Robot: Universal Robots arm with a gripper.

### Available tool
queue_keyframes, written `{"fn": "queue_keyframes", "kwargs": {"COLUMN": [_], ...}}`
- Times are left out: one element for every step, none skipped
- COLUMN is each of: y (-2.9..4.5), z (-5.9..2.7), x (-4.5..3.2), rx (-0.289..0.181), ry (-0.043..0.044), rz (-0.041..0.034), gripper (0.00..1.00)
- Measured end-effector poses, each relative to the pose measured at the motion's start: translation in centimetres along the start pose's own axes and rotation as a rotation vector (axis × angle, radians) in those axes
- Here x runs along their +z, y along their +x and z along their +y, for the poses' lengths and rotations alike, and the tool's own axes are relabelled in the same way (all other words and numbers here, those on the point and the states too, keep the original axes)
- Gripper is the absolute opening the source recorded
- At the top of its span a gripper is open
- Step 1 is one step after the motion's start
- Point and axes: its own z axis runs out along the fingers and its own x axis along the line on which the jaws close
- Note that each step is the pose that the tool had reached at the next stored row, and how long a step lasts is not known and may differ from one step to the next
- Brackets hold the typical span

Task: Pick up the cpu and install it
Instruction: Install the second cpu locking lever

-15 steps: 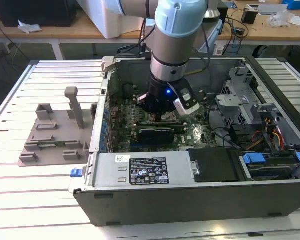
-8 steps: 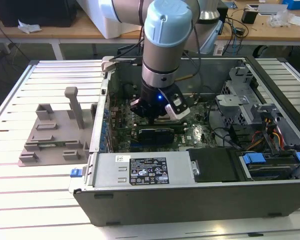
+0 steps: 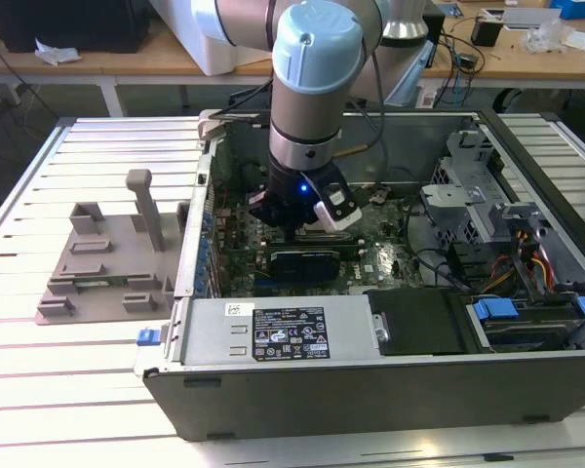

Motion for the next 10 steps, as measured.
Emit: {"fn": "queue_keyframes", "kwargs": {"y": [-0.01,-0.03,-0.06,-0.06,-0.05,-0.05,-0.06,-0.04,-0.02,-0.15], "z": [0.08,0.15,0.22,0.22,0.21,0.21,0.25,0.37,0.51,0.63], "x": [0.07,0.17,0.35,0.45,0.51,0.53,0.39,-0.13,-0.74,-0.82], "rx": [0.000,0.000,-0.001,-0.001,-0.001,-0.001,-0.001,-0.001,-0.001,-0.001], "ry": [-0.0017,-0.0037,-0.0066,-0.0080,-0.0092,-0.0097,-0.0106,-0.0106,-0.0096,-0.0046], "rz": [-0.0004,-0.0008,-0.0011,-0.0009,-0.0009,-0.0011,-0.0035,-0.0044,-0.0038,-0.0034], "gripper": [0.11,0.11,0.11,0.11,0.11,0.11,0.11,0.11,0.11,0.11]}}
